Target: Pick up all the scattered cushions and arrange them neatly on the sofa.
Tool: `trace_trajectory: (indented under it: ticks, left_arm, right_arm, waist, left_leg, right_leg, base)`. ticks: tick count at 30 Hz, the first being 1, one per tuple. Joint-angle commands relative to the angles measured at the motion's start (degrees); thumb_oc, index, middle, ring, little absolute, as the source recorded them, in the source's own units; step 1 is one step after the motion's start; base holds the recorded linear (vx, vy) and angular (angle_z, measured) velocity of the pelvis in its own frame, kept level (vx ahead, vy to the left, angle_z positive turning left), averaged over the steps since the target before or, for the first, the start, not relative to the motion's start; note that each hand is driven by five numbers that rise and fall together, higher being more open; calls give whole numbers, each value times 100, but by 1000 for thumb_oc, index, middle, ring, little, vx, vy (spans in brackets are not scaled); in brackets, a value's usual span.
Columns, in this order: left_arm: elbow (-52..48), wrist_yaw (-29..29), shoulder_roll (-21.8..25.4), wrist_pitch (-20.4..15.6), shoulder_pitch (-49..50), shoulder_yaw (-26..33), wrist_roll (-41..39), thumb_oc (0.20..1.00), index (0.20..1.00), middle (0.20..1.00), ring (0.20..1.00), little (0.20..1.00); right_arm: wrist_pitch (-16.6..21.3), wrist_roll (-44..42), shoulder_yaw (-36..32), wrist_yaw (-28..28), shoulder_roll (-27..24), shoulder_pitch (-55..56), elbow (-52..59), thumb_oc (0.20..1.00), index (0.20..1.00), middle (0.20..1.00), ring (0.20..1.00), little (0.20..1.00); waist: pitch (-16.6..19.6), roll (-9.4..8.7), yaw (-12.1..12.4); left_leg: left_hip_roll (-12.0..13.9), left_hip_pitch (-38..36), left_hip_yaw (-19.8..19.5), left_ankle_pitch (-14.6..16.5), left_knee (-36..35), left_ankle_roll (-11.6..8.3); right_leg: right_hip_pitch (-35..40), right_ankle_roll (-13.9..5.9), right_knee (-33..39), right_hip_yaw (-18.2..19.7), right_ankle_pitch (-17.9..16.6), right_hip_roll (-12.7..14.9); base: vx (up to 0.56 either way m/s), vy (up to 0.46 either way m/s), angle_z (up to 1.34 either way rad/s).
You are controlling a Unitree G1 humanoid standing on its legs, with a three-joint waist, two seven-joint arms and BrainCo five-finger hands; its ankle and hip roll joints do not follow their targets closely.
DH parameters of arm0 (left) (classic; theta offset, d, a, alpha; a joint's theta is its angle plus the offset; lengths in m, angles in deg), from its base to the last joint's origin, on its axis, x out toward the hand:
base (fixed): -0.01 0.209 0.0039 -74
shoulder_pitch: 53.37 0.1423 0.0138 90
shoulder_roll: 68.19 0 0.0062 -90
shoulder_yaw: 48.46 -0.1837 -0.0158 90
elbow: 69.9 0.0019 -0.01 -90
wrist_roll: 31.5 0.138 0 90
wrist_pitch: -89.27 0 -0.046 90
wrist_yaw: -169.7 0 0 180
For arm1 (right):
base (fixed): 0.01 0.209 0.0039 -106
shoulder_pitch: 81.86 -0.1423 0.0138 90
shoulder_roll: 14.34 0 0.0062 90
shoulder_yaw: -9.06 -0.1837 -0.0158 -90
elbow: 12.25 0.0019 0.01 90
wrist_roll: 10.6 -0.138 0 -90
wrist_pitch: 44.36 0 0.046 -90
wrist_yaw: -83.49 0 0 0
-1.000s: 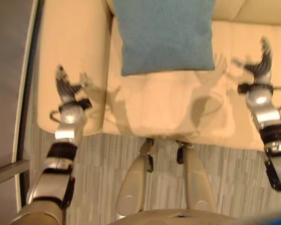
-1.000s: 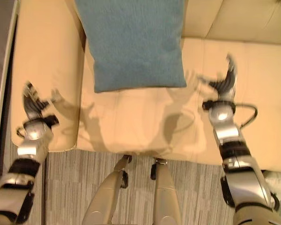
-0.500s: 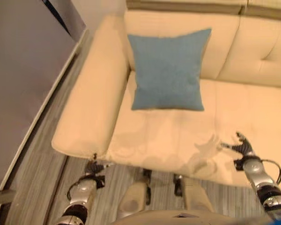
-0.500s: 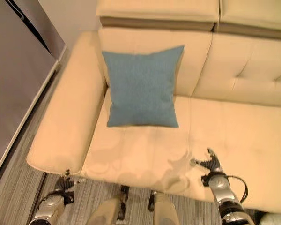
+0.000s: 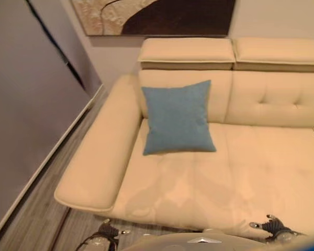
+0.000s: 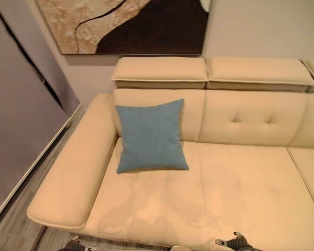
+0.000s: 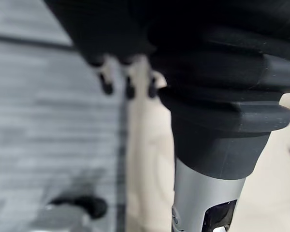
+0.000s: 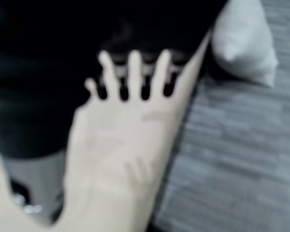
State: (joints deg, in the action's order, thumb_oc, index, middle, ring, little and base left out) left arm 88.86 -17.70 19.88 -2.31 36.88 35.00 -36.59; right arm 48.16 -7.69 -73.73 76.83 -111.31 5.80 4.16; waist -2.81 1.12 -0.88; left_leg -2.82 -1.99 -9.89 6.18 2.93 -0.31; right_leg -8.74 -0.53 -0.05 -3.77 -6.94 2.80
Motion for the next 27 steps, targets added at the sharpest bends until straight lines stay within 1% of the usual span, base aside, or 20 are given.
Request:
trace_trajectory:
  ticks: [1,2,3,4,5,6,7,9,11,12,13,15,17,19,20,21,22,24,25,27]
  left_arm:
    - [-25,-8,179,-50,-168,190,39,1000,1000,1000,1000,1000]
    - [-24,-8,179,-50,-169,189,39,1000,1000,1000,1000,1000]
    - [-5,-18,179,-41,-181,177,65,1000,1000,1000,1000,1000]
    - [-14,-35,208,-45,-211,164,80,1000,1000,1000,1000,1000]
    - [0,-27,240,-27,-248,118,111,1000,1000,1000,1000,1000]
    - [26,-27,268,-22,-254,93,133,1000,1000,1000,1000,1000]
    - [55,-11,275,-15,-226,108,128,1000,1000,1000,1000,1000]
    - [123,27,276,20,-184,124,143,1000,1000,1000,1000,1000]
    - [136,43,277,29,-165,134,148,1000,1000,1000,1000,1000]
    - [165,63,282,46,-112,161,171,1000,1000,1000,1000,1000]
    - [174,62,285,59,-109,174,164,1000,1000,1000,1000,1000]
    - [188,58,283,57,-118,182,140,1000,1000,1000,1000,1000]
    - [154,26,263,40,-145,142,142,1000,1000,1000,1000,1000]
    - [159,11,235,36,-227,69,144,1000,1000,1000,1000,1000]
    - [159,11,235,36,-228,69,144,1000,1000,1000,1000,1000]
    - [147,-41,173,36,-358,-63,148,1000,1000,1000,1000,1000]
    - [131,-54,155,36,-396,-94,139,1000,1000,1000,1000,1000]
    - [129,-78,98,22,-446,-134,132,1000,1000,1000,1000,1000]
    - [146,-64,63,22,-448,-124,104,1000,1000,1000,1000,1000]
    - [167,-50,41,23,-428,-106,72,1000,1000,1000,1000,1000]
  right_arm:
    - [-87,-43,-99,-15,-20,-301,19,1000,1000,1000,1000,1000]
    - [-88,-43,-99,-15,-19,-301,20,1000,1000,1000,1000,1000]
    - [-103,-38,-73,-34,17,-324,1,1000,1000,1000,1000,1000]
    - [-109,-66,-74,-48,51,-345,0,1000,1000,1000,1000,1000]
    - [-123,-130,-104,-42,76,-368,-13,1000,1000,1000,1000,1000]
    - [-105,-217,-140,-51,90,-342,-23,1000,1000,1000,1000,1000]
    - [-96,-238,-164,-52,97,-301,-39,1000,1000,1000,1000,1000]
    - [-85,-250,-203,-31,99,-240,-100,1000,1000,1000,1000,1000]
    - [-86,-260,-225,-21,107,-222,-133,1000,1000,1000,1000,1000]
    - [-95,-259,-239,-8,141,-184,-168,1000,1000,1000,1000,1000]
    - [-98,-258,-228,-9,155,-195,-177,1000,1000,1000,1000,1000]
    - [-102,-262,-192,-24,203,-211,-145,1000,1000,1000,1000,1000]
    - [-82,-334,-143,-26,251,-244,-91,1000,1000,1000,1000,1000]
    - [-61,-452,-130,-54,277,-248,-41,1000,1000,1000,1000,1000]
    - [-61,-452,-130,-55,278,-248,-41,1000,1000,1000,1000,1000]
    - [-58,-544,-133,-110,266,-267,-4,1000,1000,1000,1000,1000]
    - [-62,-568,-121,-110,263,-277,7,1000,1000,1000,1000,1000]
    - [-55,-576,-105,-123,263,-297,-7,1000,1000,1000,1000,1000]
    - [-37,-585,-114,-115,264,-287,-20,1000,1000,1000,1000,1000]
    - [-43,-564,-110,-105,269,-257,-37,1000,1000,1000,1000,1000]
  waist:
    - [-350,-300,105]
    - [-352,-300,114]
    - [-388,-324,122]
    - [-440,-325,113]
    - [-508,-305,104]
    - [-583,-233,170]
    - [-578,-185,204]
    - [-492,-141,268]
    - [-429,-143,313]
    - [-300,-162,430]
    - [-273,-167,474]
    - [-219,-236,606]
    - [-236,-328,589]
    - [-315,-372,543]
    - [-313,-373,540]
    - [-440,-384,498]
    - [-501,-404,510]
    - [-549,-473,530]
    - [-565,-511,505]
    - [-514,-531,474]
  left_leg:
    - [-392,-241,253,-361,-341,74]
    - [-391,-246,261,-361,-346,75]
    - [-426,-231,303,-359,-391,111]
    - [-408,-175,344,-417,-412,137]
    - [-372,-92,399,-483,-399,165]
    - [-306,57,583,-624,-359,215]
    - [-244,66,640,-671,-403,237]
    - [-151,70,706,-733,-481,274]
    - [-123,123,745,-766,-493,272]
    - [-79,229,867,-825,-478,254]
    - [-60,252,915,-841,-487,247]
    - [-23,377,1047,-897,-471,194]
    - [-10,485,1089,-965,-418,138]
    - [2,641,1103,-1105,-394,63]
    - [1,646,1100,-1106,-393,62]
    - [25,895,1036,-1314,-347,-68]
    - [2,970,929,-1301,-283,-91]
    - [-236,939,412,-999,133,-70]
    - [-283,804,246,-770,395,-77]
    - [-277,688,152,-670,428,-73]
  right_leg:
    - [-278,-822,145,13,-606,67]
    - [-278,-822,146,21,-608,64]
    - [-376,-903,159,8,-731,90]
    - [-492,-946,128,-40,-752,115]
    - [-557,-915,-78,-135,-571,102]
    - [-395,-766,-730,-403,-113,109]
    - [-277,-653,-1000,-462,122,88]
    - [-39,-532,-1342,-486,484,45]
    - [115,-512,-1333,-473,594,33]
    - [532,-522,-1244,-456,774,52]
    - [624,-529,-1244,-445,824,64]
    - [906,-581,-942,-499,803,121]
    - [991,-550,-457,-255,808,-22]
    - [1015,-488,-205,-121,765,-130]
    - [1013,-487,-202,-124,763,-130]
    - [954,-445,-73,-126,665,-174]
    - [896,-437,-78,-126,617,-159]
    - [711,-427,-85,-123,470,-96]
    - [656,-430,-52,-56,365,-62]
    - [587,-451,-25,1,273,-36]
  base:
    - [-285,150,-43]
    - [-182,63,-118]
    - [-199,47,-134]
    - [-323,58,-114]
    - [-492,83,-63]
    - [-481,89,-51]
    - [-412,81,-47]
    - [-204,-3,-41]
    - [-145,-43,-60]
    - [-155,-75,-53]
    - [-213,-107,-40]
    - [-177,-118,-31]
    - [-163,-143,-51]
    - [-157,-120,-29]
    - [-278,-118,3]
    - [-295,-80,29]
    - [-403,-102,42]
    - [-294,-37,5]
    - [-233,1,-41]
    - [-118,20,-47]
